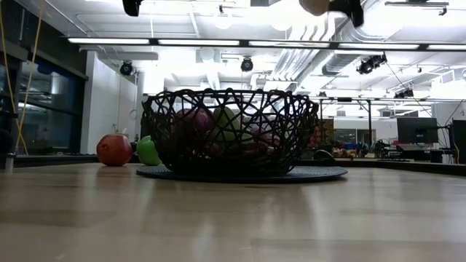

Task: Build produce basket
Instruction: Put the yellow mango into basket

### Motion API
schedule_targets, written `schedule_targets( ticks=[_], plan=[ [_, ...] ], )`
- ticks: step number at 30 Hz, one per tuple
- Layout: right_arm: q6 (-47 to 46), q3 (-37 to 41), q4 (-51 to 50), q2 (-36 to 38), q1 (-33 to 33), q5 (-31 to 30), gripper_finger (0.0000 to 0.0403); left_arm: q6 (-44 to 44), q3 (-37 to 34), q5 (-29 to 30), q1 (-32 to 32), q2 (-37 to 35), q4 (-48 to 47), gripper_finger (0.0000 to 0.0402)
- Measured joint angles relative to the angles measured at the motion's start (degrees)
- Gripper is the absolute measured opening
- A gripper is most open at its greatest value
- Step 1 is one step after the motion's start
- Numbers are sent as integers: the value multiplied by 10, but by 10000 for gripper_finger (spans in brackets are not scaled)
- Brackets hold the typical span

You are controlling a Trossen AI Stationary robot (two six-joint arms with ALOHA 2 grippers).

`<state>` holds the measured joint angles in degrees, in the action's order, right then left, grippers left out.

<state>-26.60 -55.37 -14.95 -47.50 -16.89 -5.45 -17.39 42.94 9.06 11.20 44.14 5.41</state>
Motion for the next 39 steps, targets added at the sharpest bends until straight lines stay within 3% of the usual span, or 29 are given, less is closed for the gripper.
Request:
schedule_targets(
  ticks=[6, 14, 23, 39],
  plan=[
    [24, 0, 67, -18, 91, -12, 213, -11, 0, -1, 0, 0, 18, 271],
    [61, 0, 136, -82, 170, -81, 213, -22, 0, -14, 0, 0, 30, 271],
    [85, 0, 198, -102, 176, -81, 213, -35, 0, -14, 0, 0, 30, 271],
    [91, 0, 199, -102, 175, -79, 213, -27, 0, -12, 0, 0, 31, 271]
  ],
)
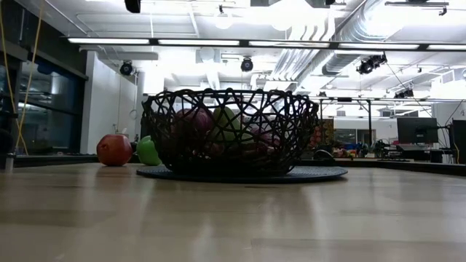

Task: Build produce basket
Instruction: Put the yellow mango into basket

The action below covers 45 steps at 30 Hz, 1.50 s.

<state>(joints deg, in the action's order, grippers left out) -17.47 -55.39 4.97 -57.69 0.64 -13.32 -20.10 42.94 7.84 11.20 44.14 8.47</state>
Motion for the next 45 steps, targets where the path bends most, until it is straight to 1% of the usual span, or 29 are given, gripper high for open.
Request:
schedule_targets(
  ticks=[13, 16, 18, 21, 24, 28, 32, 37, 41, 45],
  plan=[
    [-13, 0, 0, 0, 0, 0, 213, 3, 0, 1, 0, 0, 0, 271],
    [-79, -1, 2, -8, -2, -15, 213, 3, 0, 2, 0, 0, 0, 271],
    [-132, -3, -20, -21, -13, -15, 213, 3, 0, 2, 0, 0, 0, 271],
    [-179, -24, -101, -61, -31, 19, 213, 3, 0, 3, 0, 0, 0, 271],
    [-216, -53, -188, -115, -43, 44, 213, 3, 0, 3, 0, 0, 0, 271],
    [-248, -85, -255, -189, -53, 96, 213, 3, 0, 3, 0, 0, 0, 271],
    [-292, -87, -268, -255, -53, 115, 213, 3, 0, 3, 0, 0, -2, 271],
    [-353, -87, -275, -322, -53, 116, 213, 3, 0, 3, 0, 0, -8, 271],
    [-375, -87, -280, -358, -53, 114, 213, 3, 0, 3, 0, 0, -9, 271],
    [-411, -88, -293, -376, -53, 94, 213, 3, 0, 3, 0, 0, -9, 271]
  ],
)
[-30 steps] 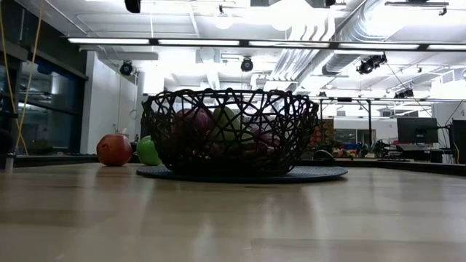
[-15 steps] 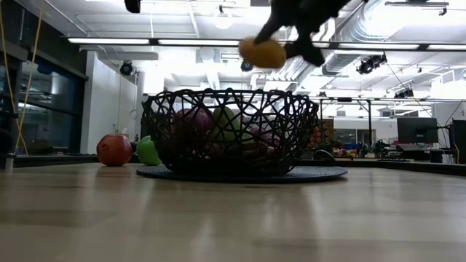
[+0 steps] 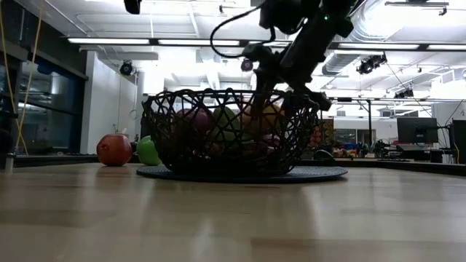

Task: Build produce basket
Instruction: Put the yellow mango into basket

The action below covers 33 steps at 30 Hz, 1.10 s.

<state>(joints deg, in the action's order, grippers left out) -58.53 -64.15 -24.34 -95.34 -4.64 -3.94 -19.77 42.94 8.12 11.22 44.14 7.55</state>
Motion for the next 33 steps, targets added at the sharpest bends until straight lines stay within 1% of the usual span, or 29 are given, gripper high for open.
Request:
schedule_targets(
  ticks=[8, 16, 18, 22, 26, 29, 33],
  plan=[
    [-60, 0, -5, -6, 0, -44, 213, 0, 0, 0, 0, 0, -5, 271],
    [-61, 0, -4, -6, 0, -33, 213, 0, 0, -1, 0, 0, -5, 271],
    [-60, 0, -3, -6, 0, -21, 213, 0, 0, -1, 0, 0, -5, 271],
    [-43, 0, -2, -6, 0, -19, 213, 0, 0, -1, 0, 0, -5, 271],
    [-46, 0, -2, -6, 0, -21, 215, 0, 0, -1, 0, 0, -5, 271],
    [-49, 0, -3, -6, 0, -23, 229, 0, 0, -1, 0, 0, -5, 271],
    [-59, 0, -8, -6, 0, -34, 263, 0, 0, -1, 0, 0, -5, 271]
  ],
)
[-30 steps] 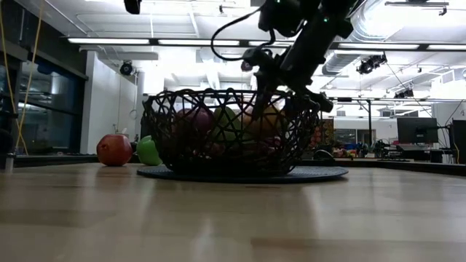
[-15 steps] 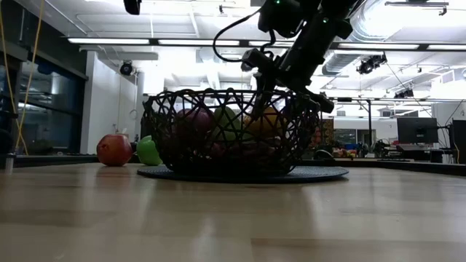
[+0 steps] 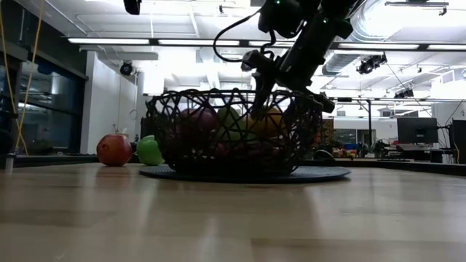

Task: Build produce basket
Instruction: Put the yellow mango into basket, then put the top red pomegranate into basket

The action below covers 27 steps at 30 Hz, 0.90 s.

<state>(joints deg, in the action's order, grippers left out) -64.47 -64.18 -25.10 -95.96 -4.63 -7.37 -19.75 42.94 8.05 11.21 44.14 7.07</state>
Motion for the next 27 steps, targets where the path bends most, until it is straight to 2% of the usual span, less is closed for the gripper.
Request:
schedule_targets(
  ticks=[6, 16, 27],
  plan=[
    [1, 0, 0, 0, 0, -1, 299, 0, 0, 0, 0, 0, 0, 271],
    [18, 0, 1, 9, -28, -1, 305, 0, 0, 0, 0, 0, 0, 271],
    [151, 0, 1, 143, -85, -47, 305, 0, 0, 0, 0, 0, -14, 271]
  ],
)
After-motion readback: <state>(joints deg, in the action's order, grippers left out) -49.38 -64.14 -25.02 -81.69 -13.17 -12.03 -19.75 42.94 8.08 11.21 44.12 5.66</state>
